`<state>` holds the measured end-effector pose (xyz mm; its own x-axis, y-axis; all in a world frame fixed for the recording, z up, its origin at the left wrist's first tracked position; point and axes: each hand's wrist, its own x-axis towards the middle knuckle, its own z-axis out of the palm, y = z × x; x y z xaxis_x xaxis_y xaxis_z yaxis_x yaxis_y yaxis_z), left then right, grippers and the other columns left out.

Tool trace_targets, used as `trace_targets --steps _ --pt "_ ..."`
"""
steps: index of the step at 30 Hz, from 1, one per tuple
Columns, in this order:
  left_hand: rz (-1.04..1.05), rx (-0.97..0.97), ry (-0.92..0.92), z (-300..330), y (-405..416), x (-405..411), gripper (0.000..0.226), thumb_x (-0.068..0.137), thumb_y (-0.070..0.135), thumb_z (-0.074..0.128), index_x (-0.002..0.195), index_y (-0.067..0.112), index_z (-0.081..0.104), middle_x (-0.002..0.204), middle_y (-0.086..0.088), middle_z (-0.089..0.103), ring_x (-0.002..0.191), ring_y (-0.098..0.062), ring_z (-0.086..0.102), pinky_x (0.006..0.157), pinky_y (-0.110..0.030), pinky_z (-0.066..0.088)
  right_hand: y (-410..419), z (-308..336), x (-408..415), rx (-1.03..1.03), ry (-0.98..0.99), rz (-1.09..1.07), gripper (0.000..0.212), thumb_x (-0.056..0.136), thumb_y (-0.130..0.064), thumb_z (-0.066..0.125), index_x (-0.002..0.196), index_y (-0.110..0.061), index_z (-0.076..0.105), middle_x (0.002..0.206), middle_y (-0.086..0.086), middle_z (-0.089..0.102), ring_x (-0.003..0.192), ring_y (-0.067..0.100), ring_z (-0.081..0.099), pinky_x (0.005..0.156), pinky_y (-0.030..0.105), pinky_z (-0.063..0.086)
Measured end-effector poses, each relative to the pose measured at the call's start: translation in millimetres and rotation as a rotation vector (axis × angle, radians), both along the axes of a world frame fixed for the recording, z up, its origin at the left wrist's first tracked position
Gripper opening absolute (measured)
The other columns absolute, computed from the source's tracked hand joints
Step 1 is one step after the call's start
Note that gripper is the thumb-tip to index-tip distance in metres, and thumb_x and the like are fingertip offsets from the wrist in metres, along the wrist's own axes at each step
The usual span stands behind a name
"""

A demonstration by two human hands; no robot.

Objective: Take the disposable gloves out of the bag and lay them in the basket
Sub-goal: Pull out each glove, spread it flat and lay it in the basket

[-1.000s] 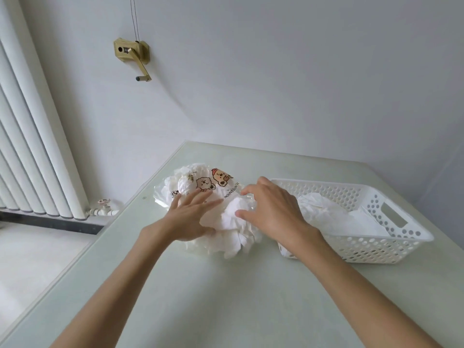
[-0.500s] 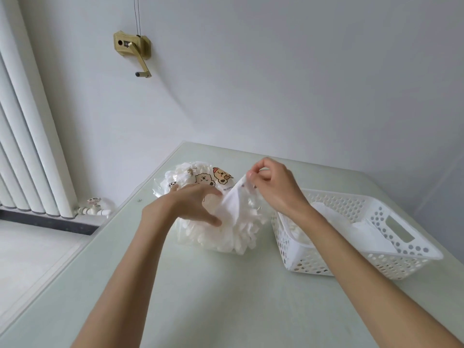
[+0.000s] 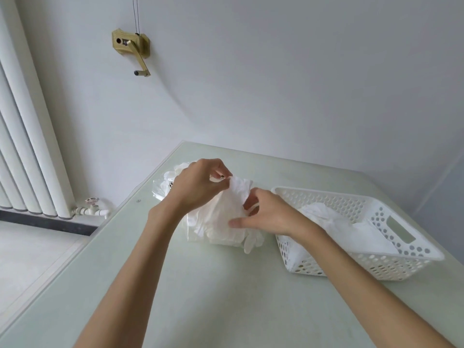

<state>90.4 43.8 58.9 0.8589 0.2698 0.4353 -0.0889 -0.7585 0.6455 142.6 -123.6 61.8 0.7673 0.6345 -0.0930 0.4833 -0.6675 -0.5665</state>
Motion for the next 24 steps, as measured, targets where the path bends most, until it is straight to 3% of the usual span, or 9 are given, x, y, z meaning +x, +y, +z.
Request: trace_targets --steps 3,6,9,13,15,18,19,22,24 --pt "-0.053 -0.17 -0.056 -2.7 -6.7 2.7 0.013 0.086 0.019 0.063 0.077 0.027 0.059 0.091 0.009 0.07 0.084 -0.003 0.065 0.079 -0.031 0.05 3.0 -1.9 0.5 -0.076 -0.162 0.045 0.053 0.07 -0.051 0.076 0.111 -0.021 0.059 0.1 -0.007 0.063 0.094 0.015 0.061 0.086 0.034 0.051" --pt "-0.121 -0.382 -0.031 -5.9 -6.2 2.9 0.017 0.092 0.015 0.058 0.077 0.018 0.053 0.075 0.003 0.065 0.065 -0.005 0.059 0.073 -0.028 0.046 6.9 3.2 0.0 0.066 -0.314 -0.042 0.035 0.076 -0.051 0.071 0.096 -0.023 0.063 0.092 -0.008 0.066 0.087 0.016 0.063 0.077 0.031 0.049" --pt "-0.176 -0.416 0.095 -7.8 1.1 2.5 0.02 0.096 0.022 0.054 0.077 0.016 0.052 0.068 0.003 0.066 0.069 -0.018 0.055 0.07 -0.034 0.041 9.3 10.3 5.5 0.168 -0.421 -0.094 0.028 0.078 -0.044 0.073 0.078 -0.018 0.063 0.076 -0.007 0.064 0.076 0.018 0.061 0.067 0.029 0.044" --pt "-0.241 -0.392 0.142 -4.2 3.0 -1.4 0.023 0.097 0.034 0.05 0.084 0.015 0.057 0.078 0.007 0.069 0.071 -0.001 0.065 0.066 -0.019 0.042 8.4 18.6 15.0 0.399 -0.198 -0.089 0.019 0.083 -0.033 0.071 0.082 -0.014 0.068 0.08 -0.005 0.068 0.075 0.012 0.062 0.071 0.026 0.047" --pt "-0.287 -0.358 0.239 -5.7 3.8 -4.7 0.026 0.091 0.042 0.055 0.099 0.018 0.058 0.088 0.006 0.069 0.076 0.003 0.064 0.062 -0.008 0.042 11.0 21.8 15.8 0.38 -0.114 0.002 0.024 0.086 -0.03 0.067 0.085 -0.007 0.063 0.084 0.006 0.069 0.074 0.012 0.059 0.069 0.026 0.043" --pt "-0.337 -0.15 0.419 -15.6 10.8 -7.1 0.033 0.076 0.048 0.072 0.103 0.045 0.051 0.108 0.021 0.06 0.099 0.012 0.054 0.092 -0.015 0.042 14.3 30.3 18.5 0.448 -0.119 -0.014 0.017 0.09 -0.021 0.06 0.08 -0.008 0.055 0.079 0.008 0.068 0.065 0.009 0.058 0.067 0.027 0.042" --pt "-0.345 -0.117 0.443 -17.2 11.8 -8.2 0.033 0.076 0.046 0.073 0.099 0.049 0.049 0.111 0.023 0.057 0.104 0.013 0.051 0.094 -0.014 0.04 14.9 35.4 20.0 0.454 -0.098 -0.02 0.014 0.091 -0.02 0.057 0.079 -0.012 0.054 0.078 0.005 0.068 0.064 0.008 0.059 0.069 0.028 0.044" --pt "-0.347 -0.138 0.401 -20.3 15.6 -3.6 0.033 0.079 0.029 0.077 0.099 0.043 0.054 0.111 0.016 0.06 0.1 0.006 0.056 0.076 -0.002 0.041 14.7 50.7 24.2 0.501 -0.061 -0.048 0.014 0.089 -0.014 0.056 0.076 -0.015 0.053 0.076 0.004 0.064 0.07 0.018 0.059 0.069 0.032 0.047" --pt "-0.324 -0.186 0.372 -23.3 19.0 -0.9 0.044 0.076 0.023 0.08 0.109 0.038 0.054 0.115 0.011 0.06 0.1 0.0 0.06 0.075 -0.007 0.045 10.4 61.3 28.8 0.655 -0.049 -0.123 0.016 0.089 -0.011 0.055 0.074 -0.015 0.053 0.071 0.001 0.06 0.067 0.016 0.059 0.065 0.026 0.049"
